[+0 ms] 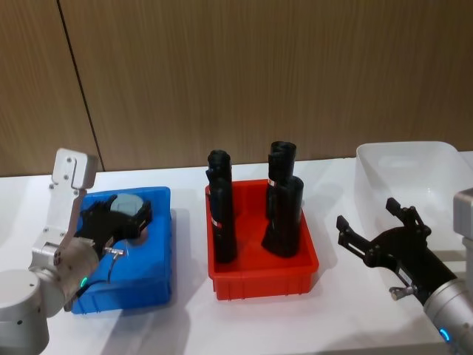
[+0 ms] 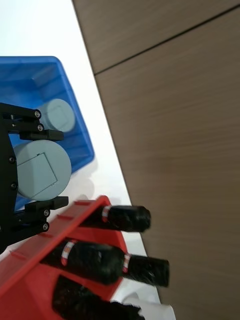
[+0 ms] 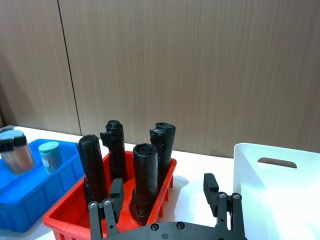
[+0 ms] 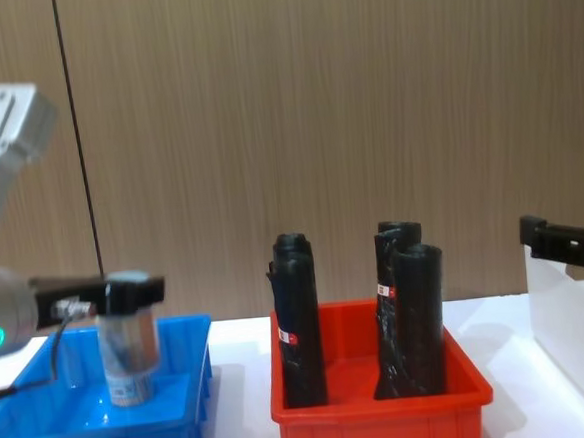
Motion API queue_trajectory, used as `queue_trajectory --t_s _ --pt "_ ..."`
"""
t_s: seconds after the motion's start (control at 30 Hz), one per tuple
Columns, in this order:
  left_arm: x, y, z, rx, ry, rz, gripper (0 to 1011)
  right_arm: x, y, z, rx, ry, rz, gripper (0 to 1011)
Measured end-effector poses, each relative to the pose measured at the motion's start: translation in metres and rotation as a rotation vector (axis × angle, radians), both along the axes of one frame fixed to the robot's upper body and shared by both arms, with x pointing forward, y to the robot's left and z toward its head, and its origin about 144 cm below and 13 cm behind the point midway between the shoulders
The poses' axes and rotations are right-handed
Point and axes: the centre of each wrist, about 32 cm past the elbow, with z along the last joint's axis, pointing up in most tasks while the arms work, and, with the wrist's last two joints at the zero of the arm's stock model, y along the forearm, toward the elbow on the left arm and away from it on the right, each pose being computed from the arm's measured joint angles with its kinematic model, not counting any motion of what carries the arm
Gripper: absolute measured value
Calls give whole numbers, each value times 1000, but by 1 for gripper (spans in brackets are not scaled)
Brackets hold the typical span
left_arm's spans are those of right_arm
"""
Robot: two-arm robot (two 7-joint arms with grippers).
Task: Pick the cotton swabs from the blue box and place them into the white box.
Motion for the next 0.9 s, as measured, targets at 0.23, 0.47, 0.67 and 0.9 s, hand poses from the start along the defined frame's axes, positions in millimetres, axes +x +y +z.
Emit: queue_trajectory --t_s 0.23,0.47,0.67,0.9 --pt "-4 -6 22 -10 -73 -89 670 0 0 0 0 0 0 1002" --pt "-7 -12 37 -43 -115 -179 670 0 0 0 0 0 0 1002" --pt "-8 -18 47 -77 -137 -255 670 0 0 0 0 0 0 1002" --pt "-6 -29 59 -116 -142 -360 670 0 0 0 0 0 0 1002"
